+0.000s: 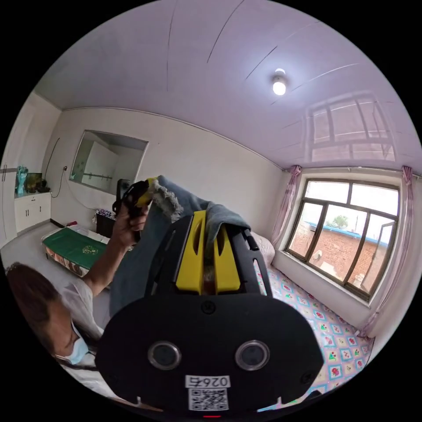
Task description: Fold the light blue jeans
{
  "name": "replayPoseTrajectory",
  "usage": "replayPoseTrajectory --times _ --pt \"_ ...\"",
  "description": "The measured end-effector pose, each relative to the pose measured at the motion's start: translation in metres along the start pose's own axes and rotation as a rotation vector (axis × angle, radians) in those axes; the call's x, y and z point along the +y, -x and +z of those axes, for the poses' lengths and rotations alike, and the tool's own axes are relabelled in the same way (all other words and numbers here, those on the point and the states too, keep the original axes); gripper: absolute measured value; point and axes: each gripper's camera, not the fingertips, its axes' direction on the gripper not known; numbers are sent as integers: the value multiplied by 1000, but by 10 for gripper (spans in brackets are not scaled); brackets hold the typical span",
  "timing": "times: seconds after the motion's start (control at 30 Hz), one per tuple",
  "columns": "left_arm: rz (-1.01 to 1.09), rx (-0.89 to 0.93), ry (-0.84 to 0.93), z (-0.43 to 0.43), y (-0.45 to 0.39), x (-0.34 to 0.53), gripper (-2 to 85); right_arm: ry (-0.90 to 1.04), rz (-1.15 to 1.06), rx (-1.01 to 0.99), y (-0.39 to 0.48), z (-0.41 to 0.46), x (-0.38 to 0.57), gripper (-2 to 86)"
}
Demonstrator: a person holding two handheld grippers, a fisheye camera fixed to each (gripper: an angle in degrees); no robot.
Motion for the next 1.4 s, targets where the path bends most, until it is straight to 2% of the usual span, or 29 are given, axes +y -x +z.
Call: replayPoseTrajectory --times 0.2,0.33,0.5,0.8,0.97,1.13,1.27,1.33,1.4 --pt "-22 -98 -7 -25 -54 -22 -2 -60 75 -53 66 23 -24 -12" --pt "-65 -121 -12 -20 -69 -25 -2 -46 62 21 101 35 -42 -12" --pt "9 -158 -25 -4 -129 -45 -3 -91 90 62 121 31 -62 -13" --pt "218 -221 -118 -8 -273 -89 -2 -218 -110 247 223 -36 -127 -14" --pt "300 -265 -142 0 -314 -98 -2 -253 -226 357 263 -57 -151 -14" --pt "212 -280 -75 46 -259 -80 -3 -136 -216 409 224 -20 -151 -13" --pt "72 -290 40 113 -147 -28 -2 -14 -120 319 137 37 -117 -13" --pt "4 -289 85 148 -88 5 -2 34 -58 279 68 81 -76 -12" --pt "-78 -316 156 205 1 57 -3 88 -5 245 8 119 -39 -13"
